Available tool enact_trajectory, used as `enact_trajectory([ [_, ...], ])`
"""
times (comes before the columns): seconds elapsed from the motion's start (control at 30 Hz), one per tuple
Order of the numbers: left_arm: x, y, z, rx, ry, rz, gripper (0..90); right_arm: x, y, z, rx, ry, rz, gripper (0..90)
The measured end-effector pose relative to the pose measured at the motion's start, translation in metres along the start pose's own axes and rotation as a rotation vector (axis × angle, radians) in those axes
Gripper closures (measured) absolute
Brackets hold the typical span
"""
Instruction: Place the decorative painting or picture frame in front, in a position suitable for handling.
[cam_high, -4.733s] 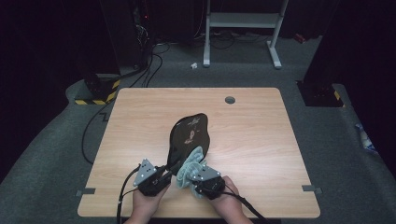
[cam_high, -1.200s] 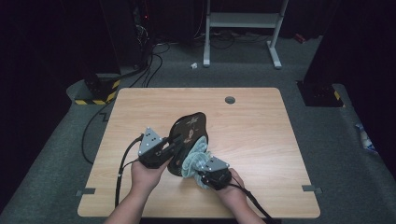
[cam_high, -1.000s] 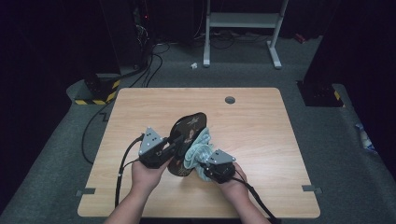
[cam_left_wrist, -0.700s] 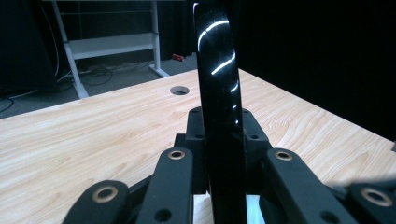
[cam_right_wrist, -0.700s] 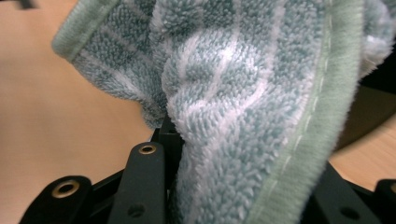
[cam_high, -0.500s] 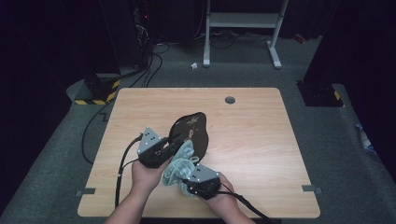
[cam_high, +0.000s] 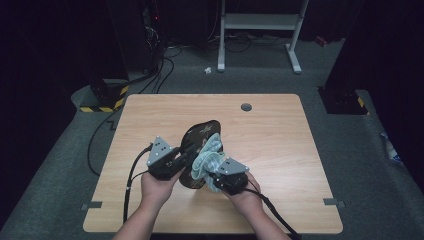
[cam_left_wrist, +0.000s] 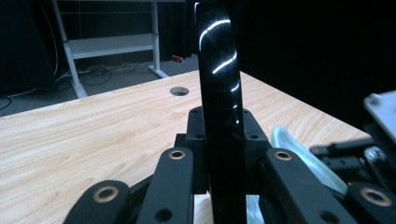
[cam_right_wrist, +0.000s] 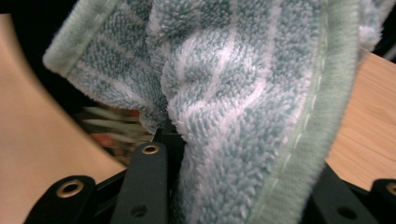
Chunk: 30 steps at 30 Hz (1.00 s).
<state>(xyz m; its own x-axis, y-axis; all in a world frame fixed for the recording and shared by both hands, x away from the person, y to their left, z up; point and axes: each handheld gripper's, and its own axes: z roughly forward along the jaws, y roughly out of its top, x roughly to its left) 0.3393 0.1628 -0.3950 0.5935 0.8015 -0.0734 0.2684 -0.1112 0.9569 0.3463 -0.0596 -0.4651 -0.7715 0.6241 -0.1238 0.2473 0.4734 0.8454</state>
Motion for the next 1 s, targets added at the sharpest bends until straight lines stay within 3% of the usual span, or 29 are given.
enact_trajectory([
  [0.03, 0.0, 0.0, 0.0, -0.001, 0.001, 0.0, 78.8, 0.012, 0.001, -0.002, -0.002, 0.036, -0.014, 65.1],
  [0.07, 0.0, 0.0, 0.0, -0.001, 0.001, 0.0, 78.8, 0.012, 0.001, -0.002, -0.002, 0.036, -0.014, 65.1],
  [0.23, 0.0, 0.0, 0.0, 0.002, 0.0, 0.001, 78.8, 0.05, 0.003, -0.009, -0.008, 0.14, -0.073, 65.2],
  [0.4, 0.001, 0.0, 0.0, 0.003, -0.002, -0.001, 78.8, 0.062, 0.004, -0.01, -0.008, 0.152, -0.105, 65.2],
  [0.5, 0.001, 0.0, 0.0, 0.003, -0.002, -0.006, 78.8, 0.056, 0.004, -0.008, -0.007, 0.142, -0.087, 65.1],
  [0.67, 0.002, 0.001, 0.0, 0.004, 0.004, -0.004, 78.7, 0.036, 0.005, -0.004, -0.026, 0.107, -0.028, 65.1],
  [0.7, 0.002, 0.001, 0.0, 0.003, 0.005, -0.004, 78.7, 0.024, 0.005, -0.003, -0.031, 0.081, 0.001, 65.1],
  [0.73, 0.002, 0.0, 0.0, 0.003, 0.005, -0.002, 78.7, 0.024, 0.005, -0.003, -0.031, 0.081, 0.001, 65.1],
  [0.77, 0.001, 0.0, 0.0, 0.002, 0.005, -0.001, 78.7, 0.012, 0.004, -0.002, -0.034, 0.047, 0.032, 65.1],
  [0.8, 0.001, 0.0, 0.0, 0.002, 0.005, -0.001, 78.8, 0.012, 0.004, -0.002, -0.034, 0.047, 0.032, 65.1],
  [0.9, 0.0, 0.001, 0.0, 0.002, 0.002, 0.003, 78.8, -0.01, -0.003, -0.001, -0.028, -0.013, 0.102, 65.2],
  [1.0, 0.0, 0.0, 0.0, 0.002, 0.003, 0.005, 78.8, -0.008, -0.005, -0.001, -0.02, -0.007, 0.09, 65.2],
])
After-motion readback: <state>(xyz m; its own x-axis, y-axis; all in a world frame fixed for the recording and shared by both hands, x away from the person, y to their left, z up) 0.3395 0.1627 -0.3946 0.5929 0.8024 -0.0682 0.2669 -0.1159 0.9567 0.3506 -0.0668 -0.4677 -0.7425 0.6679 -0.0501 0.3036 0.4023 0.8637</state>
